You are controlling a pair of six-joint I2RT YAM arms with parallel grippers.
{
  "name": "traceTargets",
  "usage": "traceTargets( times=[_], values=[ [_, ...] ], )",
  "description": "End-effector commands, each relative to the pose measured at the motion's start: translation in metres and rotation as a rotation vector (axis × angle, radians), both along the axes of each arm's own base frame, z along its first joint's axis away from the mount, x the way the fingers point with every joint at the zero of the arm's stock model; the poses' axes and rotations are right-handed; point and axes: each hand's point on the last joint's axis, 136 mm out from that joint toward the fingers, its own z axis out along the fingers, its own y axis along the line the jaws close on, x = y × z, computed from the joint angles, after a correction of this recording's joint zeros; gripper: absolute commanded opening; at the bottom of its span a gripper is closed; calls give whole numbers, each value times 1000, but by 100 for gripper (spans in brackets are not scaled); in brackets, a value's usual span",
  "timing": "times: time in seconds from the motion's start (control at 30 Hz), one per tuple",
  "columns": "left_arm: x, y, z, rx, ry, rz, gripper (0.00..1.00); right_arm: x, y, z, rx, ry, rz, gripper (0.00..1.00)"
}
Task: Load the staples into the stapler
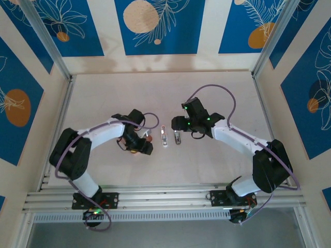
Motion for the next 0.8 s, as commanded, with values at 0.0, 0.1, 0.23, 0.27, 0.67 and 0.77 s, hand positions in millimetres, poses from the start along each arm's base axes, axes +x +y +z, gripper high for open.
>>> traceTargets(
  times=[0.0, 0.1, 0.23, 0.27, 0.67, 0.77],
  values=[
    [15, -12, 27, -109, -107, 108, 68, -7, 16, 23, 16, -31, 33, 62],
    [24, 1, 43, -91, -202, 179, 68, -10, 30, 28, 28, -37, 67, 61],
    [36, 30, 59, -38, -302, 311, 68, -13, 53, 34, 51, -26, 116, 60],
    [39, 35, 63, -37, -315, 343, 68, -15, 58, 35, 52, -18, 125, 60],
    [55, 96, 64, -8, -391, 645, 67, -39, 108, 36, 13, 25, 222, 58],
    [58, 111, 62, -17, -417, 723, 64, -37, 129, 31, 5, 53, 247, 58]
  ],
)
